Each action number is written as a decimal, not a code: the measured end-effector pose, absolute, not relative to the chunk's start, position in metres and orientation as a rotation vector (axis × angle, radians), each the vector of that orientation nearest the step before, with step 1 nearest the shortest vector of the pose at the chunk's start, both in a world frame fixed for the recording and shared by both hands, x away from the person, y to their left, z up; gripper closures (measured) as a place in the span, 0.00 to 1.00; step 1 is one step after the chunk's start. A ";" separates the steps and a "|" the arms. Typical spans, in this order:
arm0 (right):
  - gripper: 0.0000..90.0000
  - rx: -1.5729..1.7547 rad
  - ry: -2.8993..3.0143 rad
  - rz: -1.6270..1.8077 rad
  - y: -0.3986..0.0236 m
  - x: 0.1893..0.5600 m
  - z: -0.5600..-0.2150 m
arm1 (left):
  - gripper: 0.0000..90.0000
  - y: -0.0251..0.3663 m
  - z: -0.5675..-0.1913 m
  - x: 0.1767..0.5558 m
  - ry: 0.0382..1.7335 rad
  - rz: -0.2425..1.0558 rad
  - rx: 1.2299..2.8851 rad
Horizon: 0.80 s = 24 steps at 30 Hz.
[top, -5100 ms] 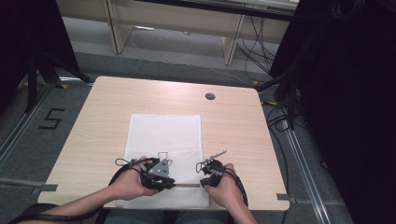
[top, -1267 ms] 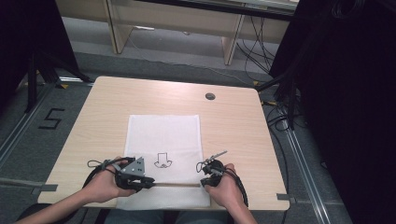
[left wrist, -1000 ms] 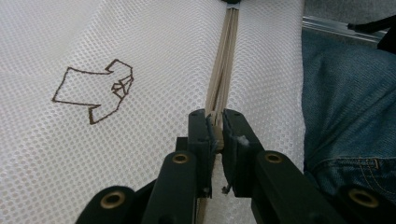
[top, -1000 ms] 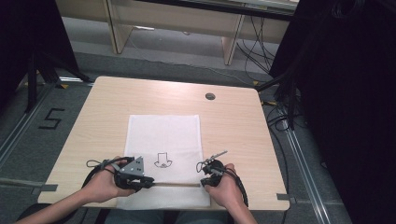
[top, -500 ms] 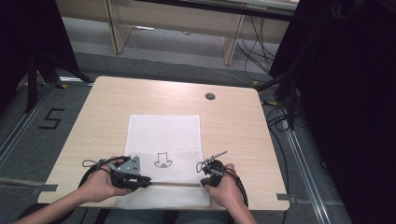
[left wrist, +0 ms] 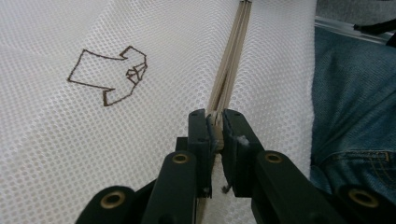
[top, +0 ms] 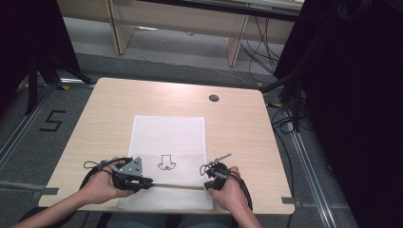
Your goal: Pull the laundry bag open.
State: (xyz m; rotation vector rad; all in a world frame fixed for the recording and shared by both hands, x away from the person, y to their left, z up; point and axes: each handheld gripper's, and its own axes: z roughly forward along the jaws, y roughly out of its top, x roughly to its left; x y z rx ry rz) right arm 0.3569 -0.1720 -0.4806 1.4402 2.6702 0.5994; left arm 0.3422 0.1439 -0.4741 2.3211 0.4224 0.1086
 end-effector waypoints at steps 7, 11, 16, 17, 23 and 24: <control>1.00 1.431 2.665 0.610 -0.173 0.358 -0.481 | 0.91 0.144 -0.475 0.341 0.428 0.099 2.306; 1.00 1.428 2.671 0.610 -0.173 0.358 -0.481 | 0.91 0.145 -0.475 0.341 0.414 0.101 2.314; 1.00 1.463 2.671 0.612 -0.172 0.357 -0.481 | 0.91 0.147 -0.479 0.341 0.415 0.086 2.303; 1.00 1.464 2.671 0.610 -0.172 0.357 -0.481 | 0.91 0.147 -0.478 0.340 0.412 0.085 2.310; 1.00 1.461 2.660 0.623 -0.173 0.358 -0.482 | 0.91 0.151 -0.478 0.341 0.419 0.080 2.295; 1.00 1.459 2.665 0.616 -0.173 0.358 -0.481 | 0.91 0.152 -0.477 0.341 0.415 0.085 2.305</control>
